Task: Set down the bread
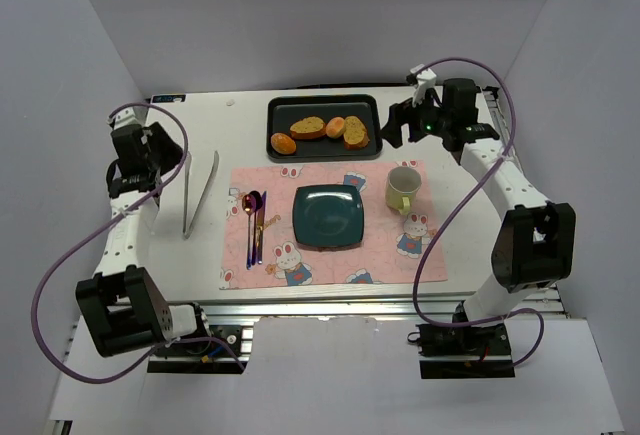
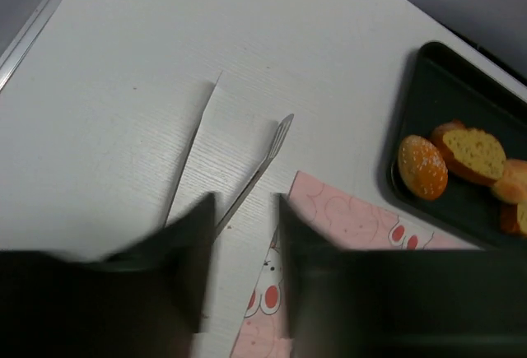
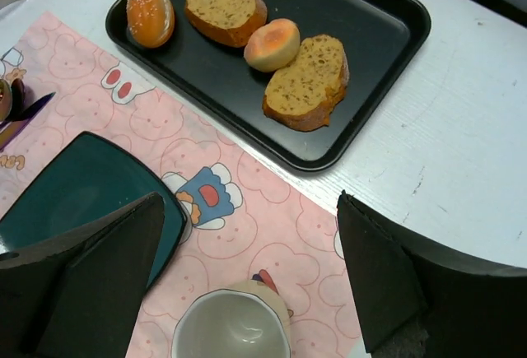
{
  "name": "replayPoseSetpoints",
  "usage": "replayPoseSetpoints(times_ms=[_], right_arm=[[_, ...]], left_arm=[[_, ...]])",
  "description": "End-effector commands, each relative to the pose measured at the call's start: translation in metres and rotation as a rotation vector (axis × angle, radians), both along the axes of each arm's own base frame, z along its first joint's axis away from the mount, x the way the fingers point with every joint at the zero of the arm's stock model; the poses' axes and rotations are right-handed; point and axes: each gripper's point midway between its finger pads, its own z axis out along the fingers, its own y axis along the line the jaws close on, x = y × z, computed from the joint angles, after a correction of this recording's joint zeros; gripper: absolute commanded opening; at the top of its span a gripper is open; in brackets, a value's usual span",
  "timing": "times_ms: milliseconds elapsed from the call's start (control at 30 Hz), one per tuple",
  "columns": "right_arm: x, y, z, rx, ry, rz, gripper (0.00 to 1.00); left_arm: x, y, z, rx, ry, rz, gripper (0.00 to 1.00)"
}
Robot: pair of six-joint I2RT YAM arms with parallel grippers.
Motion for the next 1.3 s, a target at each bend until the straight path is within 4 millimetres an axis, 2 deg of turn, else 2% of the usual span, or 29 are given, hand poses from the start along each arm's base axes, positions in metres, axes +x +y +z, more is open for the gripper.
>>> replayPoseSetpoints(times_ms=[0, 33, 67, 100, 133, 167, 200, 233, 267, 300, 333, 367, 400, 467, 567, 600, 633, 767, 833, 1000, 1067, 1100, 1133, 1200, 1233, 1267], right_arm=[[-0.012, 0.002, 0.034, 0.021, -0.160, 0.146, 0.89], [-0.055, 0.025, 0.044, 0.084, -0.225, 0.456, 0.89], [-0.069, 0.027, 0.037, 0.012, -0.368, 0.617, 0.87], [-0.084, 0.030, 0.031, 0.029, -0.348, 0.674, 0.81], [-0.098, 0.043, 0.030, 0.062, -0.356, 0.754, 0.73], [-0.101, 0.049, 0.032, 0.060, -0.362, 0.783, 0.45], [-0.113, 0.060, 0.023, 0.050, -0.334, 0.839, 0.26], [-0.112, 0.064, 0.009, 0.019, -0.292, 0.848, 0.05], [-0.113, 0.069, 0.004, -0.003, -0.268, 0.860, 0.00], [-0.120, 0.079, 0.001, -0.013, -0.230, 0.882, 0.00], [-0.116, 0.081, -0.009, -0.049, -0.193, 0.866, 0.08], [-0.116, 0.084, -0.013, -0.062, -0.171, 0.860, 0.30], [-0.119, 0.090, -0.017, -0.073, -0.154, 0.862, 0.66], [-0.118, 0.092, -0.022, -0.091, -0.140, 0.846, 0.88], [-0.115, 0.092, -0.026, -0.088, -0.137, 0.801, 0.89], [-0.114, 0.092, -0.026, -0.089, -0.135, 0.792, 0.89], [-0.114, 0.091, -0.029, -0.095, -0.126, 0.779, 0.89], [-0.113, 0.086, -0.034, -0.116, -0.119, 0.756, 0.89], [-0.112, 0.083, -0.034, -0.130, -0.127, 0.743, 0.90], [-0.106, 0.074, -0.036, -0.132, -0.116, 0.710, 0.89], [-0.103, 0.071, -0.036, -0.132, -0.113, 0.697, 0.89], [-0.103, 0.071, -0.036, -0.131, -0.115, 0.697, 0.89], [-0.101, 0.069, -0.036, -0.131, -0.113, 0.690, 0.89], [-0.098, 0.068, -0.034, -0.128, -0.115, 0.681, 0.89], [-0.097, 0.067, -0.033, -0.129, -0.118, 0.680, 0.89], [-0.095, 0.065, -0.031, -0.129, -0.120, 0.671, 0.89]], left_arm=[[0.006, -0.021, 0.015, -0.065, -0.079, -0.097, 0.17], [0.005, -0.021, 0.006, -0.053, -0.042, -0.110, 0.00], [-0.003, -0.022, -0.008, -0.019, 0.028, -0.143, 0.00], [-0.006, -0.020, -0.018, -0.002, 0.072, -0.158, 0.00], [-0.015, -0.024, -0.042, -0.003, 0.167, -0.195, 0.00], [-0.018, -0.024, -0.050, 0.043, 0.214, -0.250, 0.03], [-0.022, -0.023, -0.060, 0.051, 0.259, -0.261, 0.19], [-0.027, -0.024, -0.072, 0.085, 0.314, -0.291, 0.85], [-0.028, -0.022, -0.076, 0.119, 0.331, -0.302, 0.98], [-0.030, -0.023, -0.081, 0.143, 0.342, -0.322, 0.98], [-0.026, -0.021, -0.079, 0.202, 0.328, -0.345, 0.98], [-0.024, -0.018, -0.079, 0.234, 0.325, -0.349, 0.98], [-0.025, -0.018, -0.083, 0.257, 0.328, -0.363, 0.98], [-0.018, -0.017, -0.086, 0.334, 0.318, -0.411, 0.98], [-0.014, -0.016, -0.108, 0.395, 0.379, -0.500, 0.98], [-0.013, -0.018, -0.123, 0.386, 0.416, -0.544, 0.98], [-0.009, -0.022, -0.127, 0.389, 0.415, -0.592, 0.98], [-0.001, -0.024, -0.154, 0.369, 0.476, -0.650, 0.98], [-0.004, -0.025, -0.170, 0.351, 0.529, -0.674, 0.98], [-0.009, -0.018, -0.185, 0.360, 0.594, -0.659, 0.88], [-0.021, -0.017, -0.198, 0.336, 0.655, -0.650, 0.70], [-0.021, -0.017, -0.198, 0.330, 0.657, -0.645, 0.70], [-0.025, -0.017, -0.201, 0.326, 0.671, -0.642, 0.56], [-0.032, -0.017, -0.207, 0.317, 0.682, -0.621, 0.43], [-0.033, -0.017, -0.207, 0.301, 0.680, -0.600, 0.32], [-0.033, -0.018, -0.205, 0.296, 0.671, -0.591, 0.28]])
